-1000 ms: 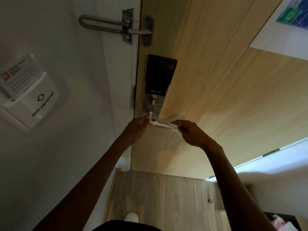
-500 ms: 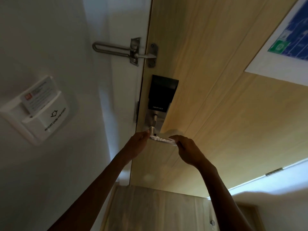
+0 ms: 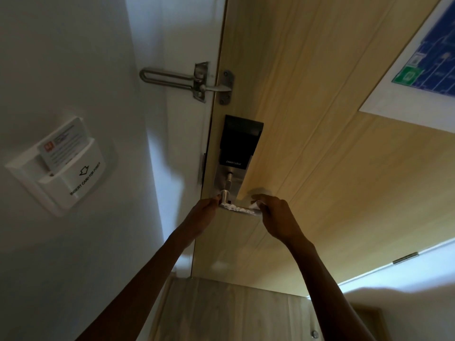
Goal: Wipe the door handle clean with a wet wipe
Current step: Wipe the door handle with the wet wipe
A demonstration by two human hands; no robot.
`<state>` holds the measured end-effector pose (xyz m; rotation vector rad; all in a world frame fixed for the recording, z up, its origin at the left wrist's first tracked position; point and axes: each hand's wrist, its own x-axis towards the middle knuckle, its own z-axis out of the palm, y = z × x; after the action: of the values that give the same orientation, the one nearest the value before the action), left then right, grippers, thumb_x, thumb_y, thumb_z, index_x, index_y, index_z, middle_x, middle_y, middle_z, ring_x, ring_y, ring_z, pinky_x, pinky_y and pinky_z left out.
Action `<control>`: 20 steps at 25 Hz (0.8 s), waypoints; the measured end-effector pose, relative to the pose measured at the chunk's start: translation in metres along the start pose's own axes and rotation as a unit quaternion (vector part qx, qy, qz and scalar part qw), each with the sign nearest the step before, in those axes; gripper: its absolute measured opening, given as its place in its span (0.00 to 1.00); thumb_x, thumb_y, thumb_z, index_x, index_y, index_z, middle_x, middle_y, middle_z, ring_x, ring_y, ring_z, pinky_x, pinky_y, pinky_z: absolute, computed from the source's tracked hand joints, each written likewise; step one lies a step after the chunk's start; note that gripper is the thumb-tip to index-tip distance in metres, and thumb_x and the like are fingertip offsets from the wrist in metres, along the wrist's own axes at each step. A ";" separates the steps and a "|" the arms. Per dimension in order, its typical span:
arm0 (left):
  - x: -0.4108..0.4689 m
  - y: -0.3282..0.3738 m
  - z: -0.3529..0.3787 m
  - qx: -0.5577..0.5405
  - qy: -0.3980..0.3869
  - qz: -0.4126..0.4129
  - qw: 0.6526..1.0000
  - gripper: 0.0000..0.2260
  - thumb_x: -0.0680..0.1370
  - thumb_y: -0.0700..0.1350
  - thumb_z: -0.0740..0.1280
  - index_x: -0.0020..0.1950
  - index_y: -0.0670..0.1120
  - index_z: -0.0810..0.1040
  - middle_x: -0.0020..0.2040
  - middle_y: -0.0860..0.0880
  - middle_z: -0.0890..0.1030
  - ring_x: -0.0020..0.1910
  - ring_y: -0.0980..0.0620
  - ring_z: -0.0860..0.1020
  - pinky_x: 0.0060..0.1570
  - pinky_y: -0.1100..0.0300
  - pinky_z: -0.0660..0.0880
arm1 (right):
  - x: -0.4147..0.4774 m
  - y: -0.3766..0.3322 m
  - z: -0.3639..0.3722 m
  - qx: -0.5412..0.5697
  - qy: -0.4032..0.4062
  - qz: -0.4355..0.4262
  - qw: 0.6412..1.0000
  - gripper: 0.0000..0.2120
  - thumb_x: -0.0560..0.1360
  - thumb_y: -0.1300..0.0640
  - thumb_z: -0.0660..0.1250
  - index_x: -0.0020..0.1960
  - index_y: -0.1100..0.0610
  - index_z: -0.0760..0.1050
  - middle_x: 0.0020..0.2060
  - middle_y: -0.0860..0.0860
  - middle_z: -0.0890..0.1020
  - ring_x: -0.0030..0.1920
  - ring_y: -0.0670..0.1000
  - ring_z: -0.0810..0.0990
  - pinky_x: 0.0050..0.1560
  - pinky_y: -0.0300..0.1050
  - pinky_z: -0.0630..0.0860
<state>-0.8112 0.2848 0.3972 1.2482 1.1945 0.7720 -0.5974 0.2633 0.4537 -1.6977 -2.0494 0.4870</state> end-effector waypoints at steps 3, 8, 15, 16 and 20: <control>0.002 -0.003 0.002 -0.014 0.007 -0.002 1.000 0.23 0.77 0.62 0.55 0.59 0.48 0.78 0.51 0.47 0.72 0.52 0.50 0.70 0.52 0.53 0.64 | -0.020 -0.003 0.006 0.010 0.030 -0.034 0.999 0.14 0.83 0.57 0.58 0.63 0.60 0.78 0.49 0.58 0.86 0.40 0.50 0.84 0.42 0.43 0.78; 0.004 -0.003 0.004 -0.032 0.000 0.000 0.999 0.16 0.75 0.63 0.55 0.51 0.56 0.76 0.53 0.47 0.73 0.54 0.50 0.71 0.56 0.52 0.66 | -0.040 -0.007 0.018 -0.010 0.056 -0.052 0.997 0.16 0.81 0.59 0.61 0.68 0.57 0.74 0.47 0.57 0.86 0.29 0.42 0.77 0.36 0.35 0.68; 0.004 -0.001 0.004 -0.023 0.008 -0.005 1.000 0.15 0.79 0.59 0.54 0.55 0.54 0.76 0.59 0.44 0.77 0.60 0.47 0.73 0.68 0.40 0.64 | -0.045 -0.009 0.033 -0.005 0.060 -0.028 0.998 0.19 0.82 0.52 0.58 0.71 0.56 0.69 0.64 0.55 0.80 0.57 0.55 0.82 0.58 0.44 0.77; 0.003 0.000 0.003 -0.022 0.007 -0.004 1.000 0.14 0.80 0.58 0.54 0.54 0.54 0.75 0.57 0.45 0.76 0.59 0.48 0.73 0.68 0.41 0.64 | -0.046 -0.008 0.033 0.004 0.049 -0.017 0.999 0.20 0.82 0.49 0.56 0.72 0.55 0.68 0.67 0.54 0.78 0.61 0.56 0.80 0.64 0.48 0.74; 0.002 0.002 0.003 -0.023 0.006 -0.003 1.000 0.14 0.81 0.57 0.53 0.53 0.53 0.74 0.53 0.48 0.73 0.55 0.51 0.70 0.59 0.50 0.68 | -0.043 -0.002 0.034 0.036 0.077 0.000 0.996 0.19 0.83 0.52 0.55 0.73 0.55 0.67 0.70 0.54 0.74 0.69 0.54 0.74 0.75 0.52 0.63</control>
<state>-0.8077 0.2861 0.3985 1.2036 1.1842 0.7985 -0.6108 0.2210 0.4211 -1.6409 -1.9000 0.4103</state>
